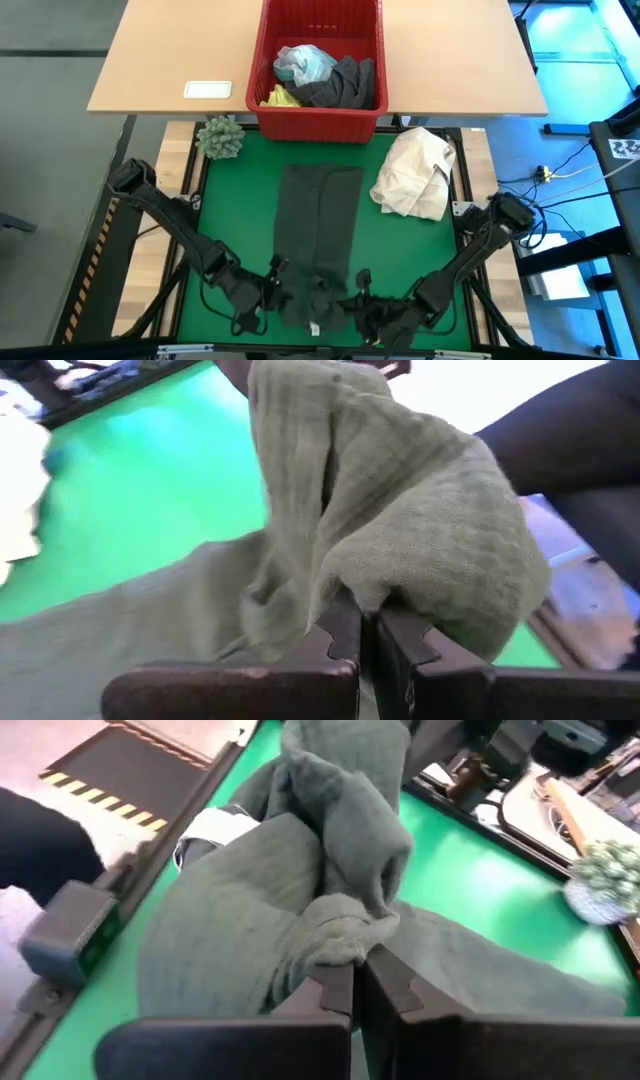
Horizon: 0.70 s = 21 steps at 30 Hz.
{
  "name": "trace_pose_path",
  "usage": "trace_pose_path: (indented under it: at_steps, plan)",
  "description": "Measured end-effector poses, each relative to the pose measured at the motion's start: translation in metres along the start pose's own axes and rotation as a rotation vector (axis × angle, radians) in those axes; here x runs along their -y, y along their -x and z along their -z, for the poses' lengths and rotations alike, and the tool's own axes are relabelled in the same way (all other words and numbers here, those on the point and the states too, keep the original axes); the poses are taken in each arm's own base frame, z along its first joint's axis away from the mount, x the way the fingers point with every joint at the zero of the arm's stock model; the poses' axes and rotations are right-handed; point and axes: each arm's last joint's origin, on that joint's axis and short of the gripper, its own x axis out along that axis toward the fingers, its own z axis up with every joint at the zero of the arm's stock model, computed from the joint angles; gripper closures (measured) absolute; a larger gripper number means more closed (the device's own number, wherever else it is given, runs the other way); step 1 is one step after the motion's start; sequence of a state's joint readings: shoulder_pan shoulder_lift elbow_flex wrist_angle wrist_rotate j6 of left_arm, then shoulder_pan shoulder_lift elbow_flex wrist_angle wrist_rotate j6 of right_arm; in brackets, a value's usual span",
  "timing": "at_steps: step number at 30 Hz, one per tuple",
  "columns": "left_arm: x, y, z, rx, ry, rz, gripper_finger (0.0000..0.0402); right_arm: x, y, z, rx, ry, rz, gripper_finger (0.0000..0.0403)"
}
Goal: Fold Laundry from Bin
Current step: Fold the dark green polo
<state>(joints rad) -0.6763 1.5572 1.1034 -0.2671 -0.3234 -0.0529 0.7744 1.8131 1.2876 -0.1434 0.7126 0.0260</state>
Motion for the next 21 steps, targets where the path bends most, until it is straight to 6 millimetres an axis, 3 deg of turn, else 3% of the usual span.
trace_pose_path:
  at_steps: [5, 11, 21]
  plan:
    - [-0.025, 0.003, 0.002, -0.011, -0.011, -0.026, 0.0401, 0.031, 0.011, 0.027, 0.091, -0.115, 0.038, 0.0403]
    - [-0.062, 0.007, 0.032, -0.047, 0.046, -0.089, 0.0401, 0.071, 0.012, 0.069, 0.179, -0.239, 0.1, 0.0403]
    - [-0.141, 0.045, 0.095, -0.041, 0.173, -0.288, 0.0401, 0.156, -0.02, 0.113, 0.086, -0.319, 0.219, 0.0403]
